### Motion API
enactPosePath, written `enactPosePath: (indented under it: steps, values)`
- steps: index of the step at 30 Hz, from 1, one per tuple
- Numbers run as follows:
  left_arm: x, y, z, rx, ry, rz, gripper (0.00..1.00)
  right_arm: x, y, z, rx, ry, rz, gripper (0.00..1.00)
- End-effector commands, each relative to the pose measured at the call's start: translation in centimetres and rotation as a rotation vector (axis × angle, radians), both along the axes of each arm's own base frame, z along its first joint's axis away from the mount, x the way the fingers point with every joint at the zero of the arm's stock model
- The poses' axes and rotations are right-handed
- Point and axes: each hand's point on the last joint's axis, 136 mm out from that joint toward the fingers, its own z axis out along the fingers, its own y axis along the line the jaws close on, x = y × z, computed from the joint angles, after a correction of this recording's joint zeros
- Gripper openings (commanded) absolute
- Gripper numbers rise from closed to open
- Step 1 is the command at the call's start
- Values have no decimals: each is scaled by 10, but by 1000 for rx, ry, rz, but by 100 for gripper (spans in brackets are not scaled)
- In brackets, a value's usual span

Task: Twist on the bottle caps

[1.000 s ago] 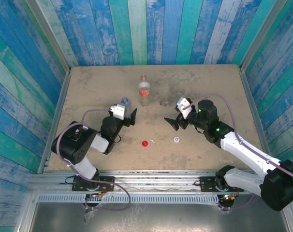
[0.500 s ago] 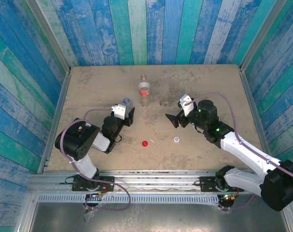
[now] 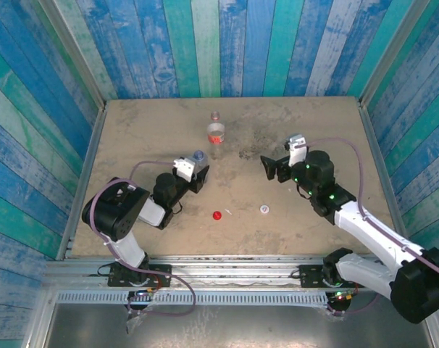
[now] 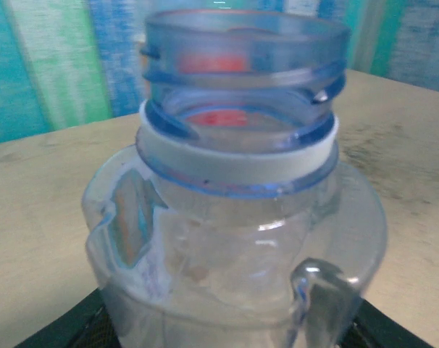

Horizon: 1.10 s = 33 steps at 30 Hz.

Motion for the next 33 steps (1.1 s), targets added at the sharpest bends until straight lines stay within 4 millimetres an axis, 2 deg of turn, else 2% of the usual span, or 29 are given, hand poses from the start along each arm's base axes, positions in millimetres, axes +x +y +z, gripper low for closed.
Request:
enactPosePath:
  steps: [1,6,11,15,20,28,31,33]
  values:
    - [-27,-34,8,8,2,-249,56,-4,-4,-2,68,38,-21,100]
    - [-57,-61,15,-10,-6,-476,56,-8,-20,-24,35,108,-102,98]
    - [-75,-90,13,23,-20,-617,56,-18,-16,-45,-48,192,-65,97]
    - [-83,-104,15,-14,-22,-692,56,-26,-10,-52,-103,214,-59,97]
    - [-89,-108,15,-71,-24,-732,57,-30,-6,-53,-95,227,-56,97]
    - [-89,-109,6,-53,-9,-740,66,-34,-2,-56,-117,249,-50,96]
    - [-90,-108,5,-49,-5,-734,73,-35,-1,-54,-117,249,-48,96]
    - [-90,-108,6,-52,-4,-735,72,-36,0,-54,-114,246,-45,96]
